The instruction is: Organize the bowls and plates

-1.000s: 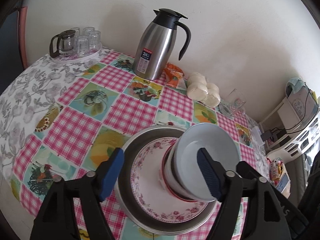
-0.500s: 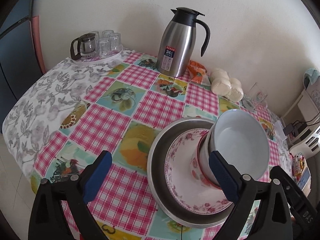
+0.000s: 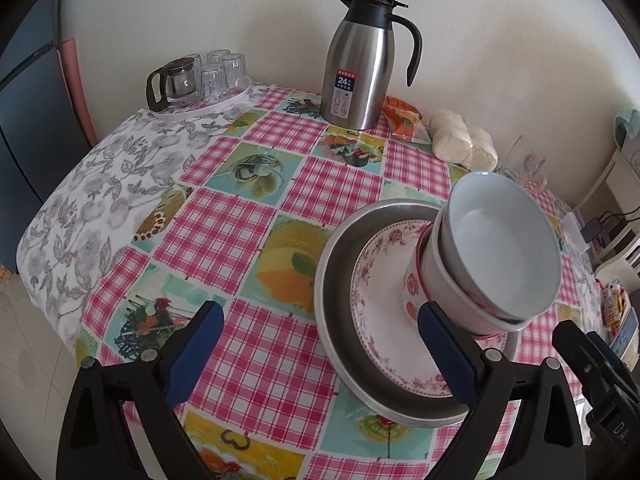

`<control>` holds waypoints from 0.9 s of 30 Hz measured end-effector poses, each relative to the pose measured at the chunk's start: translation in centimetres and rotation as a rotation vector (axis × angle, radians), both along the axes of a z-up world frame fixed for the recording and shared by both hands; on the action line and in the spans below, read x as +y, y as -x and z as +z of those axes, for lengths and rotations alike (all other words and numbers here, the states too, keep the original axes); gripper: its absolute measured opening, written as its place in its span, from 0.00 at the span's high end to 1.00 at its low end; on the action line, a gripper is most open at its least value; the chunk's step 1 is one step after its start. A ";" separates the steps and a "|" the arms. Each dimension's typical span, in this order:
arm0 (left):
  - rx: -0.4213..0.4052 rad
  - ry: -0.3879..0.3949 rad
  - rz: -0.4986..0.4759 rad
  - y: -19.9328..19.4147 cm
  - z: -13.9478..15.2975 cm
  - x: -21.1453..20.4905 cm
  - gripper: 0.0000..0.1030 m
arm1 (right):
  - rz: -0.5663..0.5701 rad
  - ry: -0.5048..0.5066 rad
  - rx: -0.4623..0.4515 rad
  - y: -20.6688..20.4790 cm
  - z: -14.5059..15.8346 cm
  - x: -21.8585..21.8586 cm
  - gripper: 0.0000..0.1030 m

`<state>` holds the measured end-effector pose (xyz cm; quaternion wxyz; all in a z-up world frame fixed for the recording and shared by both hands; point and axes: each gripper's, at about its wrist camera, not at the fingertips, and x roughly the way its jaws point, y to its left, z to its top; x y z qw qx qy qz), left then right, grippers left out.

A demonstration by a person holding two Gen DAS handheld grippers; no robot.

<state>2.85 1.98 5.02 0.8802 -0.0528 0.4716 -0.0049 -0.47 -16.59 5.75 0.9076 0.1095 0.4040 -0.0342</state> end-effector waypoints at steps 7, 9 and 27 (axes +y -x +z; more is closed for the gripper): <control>0.022 -0.060 -0.028 0.7 -0.5 -0.5 0.05 | -0.001 0.028 0.046 0.4 -1.0 0.1 0.00; 0.029 -0.079 -0.033 0.8 -0.7 -0.7 0.05 | -0.004 0.032 0.053 0.6 -1.2 0.0 0.00; 0.097 -0.158 -0.017 2.4 -2.2 -0.8 0.05 | -0.012 0.043 0.115 1.8 -2.4 -0.2 0.00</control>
